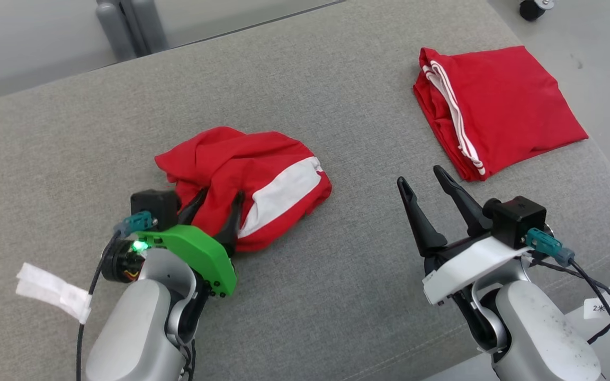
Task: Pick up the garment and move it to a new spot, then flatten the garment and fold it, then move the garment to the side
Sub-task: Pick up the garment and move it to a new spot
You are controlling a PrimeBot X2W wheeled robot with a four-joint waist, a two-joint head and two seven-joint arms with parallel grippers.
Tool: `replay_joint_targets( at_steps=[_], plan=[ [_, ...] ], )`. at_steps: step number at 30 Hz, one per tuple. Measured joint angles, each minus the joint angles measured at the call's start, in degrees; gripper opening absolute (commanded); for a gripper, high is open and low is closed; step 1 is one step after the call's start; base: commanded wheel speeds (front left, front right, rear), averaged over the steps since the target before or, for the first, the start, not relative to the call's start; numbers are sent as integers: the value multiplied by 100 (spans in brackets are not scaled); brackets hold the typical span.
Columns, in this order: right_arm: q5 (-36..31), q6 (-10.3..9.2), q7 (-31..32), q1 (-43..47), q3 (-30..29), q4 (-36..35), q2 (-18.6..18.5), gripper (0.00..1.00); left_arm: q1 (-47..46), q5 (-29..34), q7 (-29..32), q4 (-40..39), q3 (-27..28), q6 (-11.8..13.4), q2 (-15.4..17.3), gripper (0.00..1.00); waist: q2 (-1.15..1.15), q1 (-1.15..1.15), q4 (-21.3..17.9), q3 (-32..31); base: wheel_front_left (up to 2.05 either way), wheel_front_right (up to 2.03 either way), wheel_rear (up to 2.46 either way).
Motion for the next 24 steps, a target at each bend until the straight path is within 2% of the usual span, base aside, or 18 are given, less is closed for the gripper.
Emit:
replay_joint_targets(
  at_steps=[4,11,19,24],
  plan=[
    [-9,0,11,29,-100,0,-42,100,212,-42,-644,-16,120,-4,-1,100,0,0,126,-132,0,0,0],
    [-48,0,75,269,-452,-74,-169,100,780,-71,-1744,-534,387,-25,189,100,0,0,389,-469,0,0,0],
    [-113,0,138,632,-827,-157,-221,100,1622,180,-2047,-1212,886,174,312,100,0,0,757,-814,0,0,0],
    [-148,0,145,804,-969,-134,-178,100,2161,402,-2061,-1681,1463,187,191,100,0,0,957,-993,0,0,0]
  ],
)
